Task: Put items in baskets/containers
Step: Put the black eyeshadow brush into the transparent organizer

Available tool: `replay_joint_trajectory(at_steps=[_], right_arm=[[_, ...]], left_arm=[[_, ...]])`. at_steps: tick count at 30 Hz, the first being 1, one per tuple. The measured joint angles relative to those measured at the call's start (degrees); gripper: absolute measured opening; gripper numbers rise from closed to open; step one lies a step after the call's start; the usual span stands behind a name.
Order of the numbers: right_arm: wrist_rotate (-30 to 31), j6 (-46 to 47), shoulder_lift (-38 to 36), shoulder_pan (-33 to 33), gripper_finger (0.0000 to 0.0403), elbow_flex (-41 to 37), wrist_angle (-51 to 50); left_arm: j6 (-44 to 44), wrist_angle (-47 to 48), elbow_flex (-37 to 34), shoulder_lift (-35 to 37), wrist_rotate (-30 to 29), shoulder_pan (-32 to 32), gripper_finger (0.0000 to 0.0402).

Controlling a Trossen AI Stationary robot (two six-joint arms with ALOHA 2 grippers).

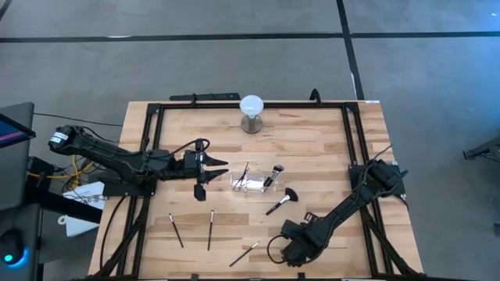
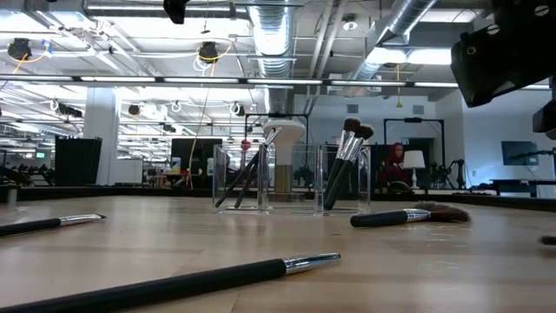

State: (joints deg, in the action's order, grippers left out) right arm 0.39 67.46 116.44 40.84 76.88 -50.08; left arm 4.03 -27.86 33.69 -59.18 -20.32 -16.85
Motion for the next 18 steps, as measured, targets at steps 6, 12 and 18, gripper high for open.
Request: replay_joint_trajectory(at_steps=[6,12,18], right_arm=[[0.02,-3.17,0.7,-0.18,0.012,-0.02,-0.06],[2.51,-6.1,0.77,-0.1,0.009,-0.11,0.6],[3.66,-9.52,0.78,-0.04,0.0025,-0.22,1.47]], left_arm=[[-0.23,0.03,0.0,-0.01,0.01,-0.13,0.0093],[-0.45,0.01,0.0,-0.01,0.01,-0.19,0.0093],[-0.45,0.03,0.0,-0.02,0.01,-0.19,0.0093]])
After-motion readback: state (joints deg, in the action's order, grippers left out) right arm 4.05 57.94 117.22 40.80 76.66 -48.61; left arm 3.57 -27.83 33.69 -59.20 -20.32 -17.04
